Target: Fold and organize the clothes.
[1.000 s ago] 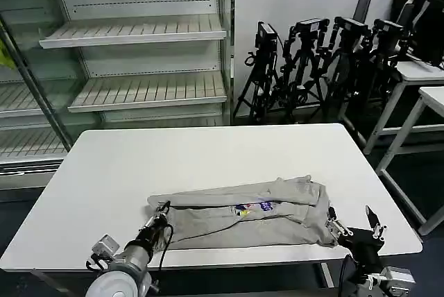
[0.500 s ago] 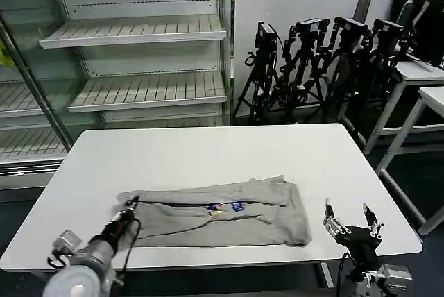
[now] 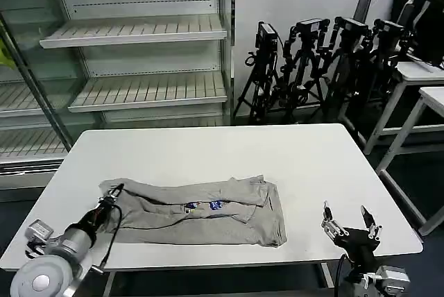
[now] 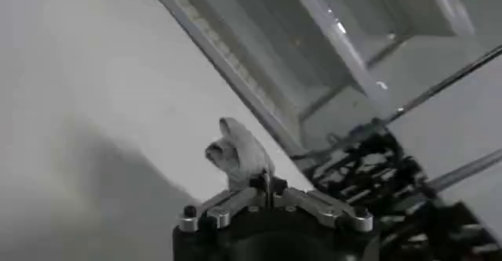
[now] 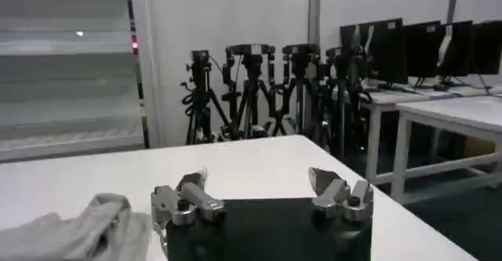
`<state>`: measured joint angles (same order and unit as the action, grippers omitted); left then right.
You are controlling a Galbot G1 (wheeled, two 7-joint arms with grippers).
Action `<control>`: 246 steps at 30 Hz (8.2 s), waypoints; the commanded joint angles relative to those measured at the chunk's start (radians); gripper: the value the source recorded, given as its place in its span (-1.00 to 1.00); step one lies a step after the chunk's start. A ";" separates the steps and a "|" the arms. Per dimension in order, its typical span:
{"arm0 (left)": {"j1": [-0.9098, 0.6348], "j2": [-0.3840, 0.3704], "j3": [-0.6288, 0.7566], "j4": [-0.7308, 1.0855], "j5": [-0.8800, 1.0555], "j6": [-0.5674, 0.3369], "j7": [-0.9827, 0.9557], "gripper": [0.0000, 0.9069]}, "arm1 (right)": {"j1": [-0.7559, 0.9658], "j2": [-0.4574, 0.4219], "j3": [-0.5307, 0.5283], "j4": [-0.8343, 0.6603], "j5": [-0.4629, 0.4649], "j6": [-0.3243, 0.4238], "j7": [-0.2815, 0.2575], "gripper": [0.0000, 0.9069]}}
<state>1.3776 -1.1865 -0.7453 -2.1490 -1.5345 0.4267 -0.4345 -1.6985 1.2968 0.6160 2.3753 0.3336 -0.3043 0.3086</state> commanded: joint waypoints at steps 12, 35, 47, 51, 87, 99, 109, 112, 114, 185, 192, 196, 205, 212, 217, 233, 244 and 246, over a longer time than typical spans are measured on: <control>-0.191 -0.432 0.447 0.096 -0.006 -0.013 -0.075 -0.91 | 0.014 0.015 -0.012 -0.053 -0.017 0.010 -0.007 1.00; -0.358 -0.458 0.633 0.350 0.097 -0.045 -0.075 -0.78 | 0.059 0.003 0.001 -0.108 0.013 0.011 -0.006 1.00; -0.354 -0.398 0.653 0.275 0.140 0.003 -0.028 1.00 | 0.056 0.004 0.010 -0.106 0.014 0.009 -0.006 1.00; -0.337 -0.364 0.626 0.216 0.142 0.006 -0.016 1.00 | 0.055 0.003 0.010 -0.101 0.013 0.008 -0.006 1.00; -0.116 0.077 0.375 0.119 0.088 0.156 0.095 1.00 | 0.029 -0.025 -0.016 -0.087 0.012 0.015 -0.014 1.00; -0.219 0.019 0.490 0.204 0.151 0.154 0.109 1.00 | 0.013 -0.029 -0.006 -0.074 0.010 0.015 -0.013 1.00; -0.221 0.027 0.489 0.214 0.156 0.153 0.119 -0.84 | 0.003 -0.027 0.001 -0.055 0.010 0.014 -0.013 1.00; -0.216 0.024 0.486 0.210 0.155 0.153 0.120 -0.91 | 0.002 -0.025 -0.001 -0.053 0.008 0.014 -0.013 1.00; -0.215 0.022 0.483 0.208 0.153 0.152 0.120 -0.91 | 0.002 -0.023 -0.004 -0.053 0.007 0.014 -0.012 1.00; -0.599 -0.378 0.842 0.387 0.275 0.144 -0.006 -0.91 | 0.040 -0.013 -0.057 -0.100 -0.037 0.032 -0.023 1.00; -0.667 -0.421 0.883 0.531 0.428 0.132 0.038 1.00 | 0.057 -0.019 -0.060 -0.109 -0.029 0.027 -0.024 1.00; -0.669 -0.389 0.887 0.551 0.657 0.108 0.104 1.00 | 0.060 -0.026 -0.059 -0.107 -0.028 0.024 -0.027 1.00; -0.652 -0.318 0.829 0.403 0.778 0.037 0.235 1.00 | 0.070 -0.039 -0.057 -0.104 -0.028 0.015 -0.027 1.00; -0.510 -0.173 0.740 0.161 0.700 0.019 0.325 1.00 | 0.076 -0.049 -0.057 -0.080 -0.052 0.010 -0.040 1.00; -0.338 -0.106 0.619 0.024 0.734 0.020 0.319 1.00 | 0.075 -0.054 -0.062 -0.053 -0.076 0.016 -0.047 1.00; 0.183 -0.159 0.348 -0.142 1.489 -0.379 0.289 1.00 | 0.067 -0.032 -0.078 -0.011 -0.171 0.122 -0.027 1.00; 0.237 -0.186 0.358 -0.174 1.552 -0.396 0.291 1.00 | 0.033 -0.018 -0.080 -0.003 -0.232 0.141 -0.033 1.00; 0.246 -0.191 0.363 -0.180 1.560 -0.396 0.293 1.00 | 0.031 -0.016 -0.082 -0.002 -0.242 0.144 -0.032 1.00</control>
<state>1.4973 -1.3595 -0.3449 -2.2712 -0.1228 0.1051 -0.1455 -1.6557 1.2738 0.5392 2.3649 0.1478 -0.1822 0.2740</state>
